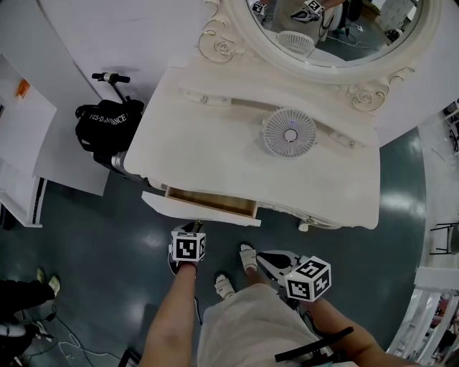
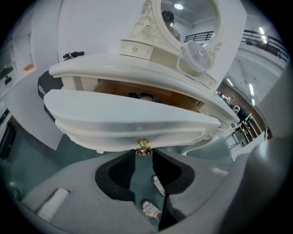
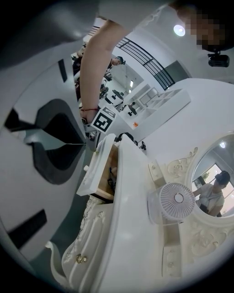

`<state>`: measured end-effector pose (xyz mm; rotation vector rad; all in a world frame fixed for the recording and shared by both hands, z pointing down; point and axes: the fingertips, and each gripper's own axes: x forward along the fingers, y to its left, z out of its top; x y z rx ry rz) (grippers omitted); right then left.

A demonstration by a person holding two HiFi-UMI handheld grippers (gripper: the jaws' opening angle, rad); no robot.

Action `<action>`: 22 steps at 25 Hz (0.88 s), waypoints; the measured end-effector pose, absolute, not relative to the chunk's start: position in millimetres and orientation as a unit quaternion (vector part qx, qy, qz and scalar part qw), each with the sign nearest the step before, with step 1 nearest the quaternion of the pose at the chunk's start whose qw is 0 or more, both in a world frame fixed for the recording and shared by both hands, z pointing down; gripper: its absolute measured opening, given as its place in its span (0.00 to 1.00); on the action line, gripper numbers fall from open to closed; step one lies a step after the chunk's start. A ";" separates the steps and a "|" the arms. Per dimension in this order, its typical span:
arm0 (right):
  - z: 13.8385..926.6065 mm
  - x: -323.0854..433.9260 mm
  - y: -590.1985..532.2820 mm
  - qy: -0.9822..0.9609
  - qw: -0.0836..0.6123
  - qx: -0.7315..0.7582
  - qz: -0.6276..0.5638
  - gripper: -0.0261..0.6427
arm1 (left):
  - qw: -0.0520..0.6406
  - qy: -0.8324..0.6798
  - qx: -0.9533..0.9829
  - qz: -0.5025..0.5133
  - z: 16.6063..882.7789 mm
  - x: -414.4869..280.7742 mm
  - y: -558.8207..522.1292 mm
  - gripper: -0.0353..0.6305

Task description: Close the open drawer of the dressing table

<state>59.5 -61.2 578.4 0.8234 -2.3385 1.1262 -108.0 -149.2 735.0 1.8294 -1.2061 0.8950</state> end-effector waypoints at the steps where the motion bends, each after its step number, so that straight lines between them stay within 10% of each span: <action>1: 579.4 59.9 -62.0 -0.840 0.209 0.295 0.405 0.07 | 0.378 -0.472 0.716 0.350 735.3 -107.3 -151.2 0.24; 22: 591.1 56.5 -85.6 -0.836 0.228 0.282 0.412 0.07 | 0.379 -0.469 0.719 0.347 734.4 -97.8 -182.8 0.24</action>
